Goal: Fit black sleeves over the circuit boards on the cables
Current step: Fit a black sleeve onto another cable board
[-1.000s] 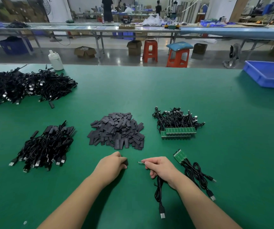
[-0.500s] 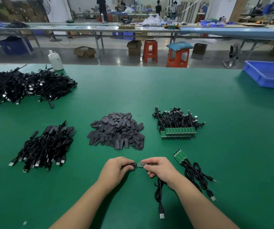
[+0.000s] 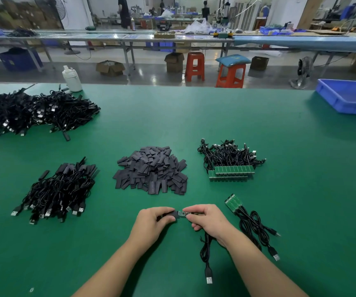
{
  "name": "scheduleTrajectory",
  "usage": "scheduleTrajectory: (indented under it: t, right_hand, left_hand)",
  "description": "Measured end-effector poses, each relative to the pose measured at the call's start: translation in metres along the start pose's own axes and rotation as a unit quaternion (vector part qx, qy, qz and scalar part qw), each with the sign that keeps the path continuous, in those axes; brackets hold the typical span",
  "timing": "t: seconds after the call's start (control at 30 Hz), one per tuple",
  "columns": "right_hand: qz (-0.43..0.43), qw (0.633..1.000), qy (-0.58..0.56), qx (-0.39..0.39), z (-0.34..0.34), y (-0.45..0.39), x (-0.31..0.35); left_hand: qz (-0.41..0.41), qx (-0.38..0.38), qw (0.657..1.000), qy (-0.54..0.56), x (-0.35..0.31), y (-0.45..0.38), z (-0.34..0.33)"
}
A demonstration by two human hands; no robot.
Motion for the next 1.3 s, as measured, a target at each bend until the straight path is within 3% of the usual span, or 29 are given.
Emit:
scheduleTrajectory:
  t: [0.4, 0.93, 1.3]
  right_hand:
    - [0.012, 1.0, 0.006, -0.004, 0.001, -0.001, -0.002]
    - [0.012, 1.0, 0.01, 0.012, -0.001, 0.0, -0.001]
    - [0.012, 1.0, 0.011, 0.011, -0.001, 0.0, 0.0]
  left_hand:
    - [0.0, -0.013, 1.0, 0.012, -0.002, 0.004, 0.002]
    - [-0.009, 0.001, 0.998, -0.056, 0.001, 0.0, -0.004]
    - [-0.091, 0.023, 0.99, -0.106, -0.017, -0.002, -0.004]
Point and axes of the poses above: each hand's wrist, its own y-axis away from the middle knuckle, its own z-axis out of the back of the hand, x = y × z, the point moved 9 cm from there along -y, towards the middle knuckle, and after that the axes turned 5 degrees about -y, right-handed, at the moved point
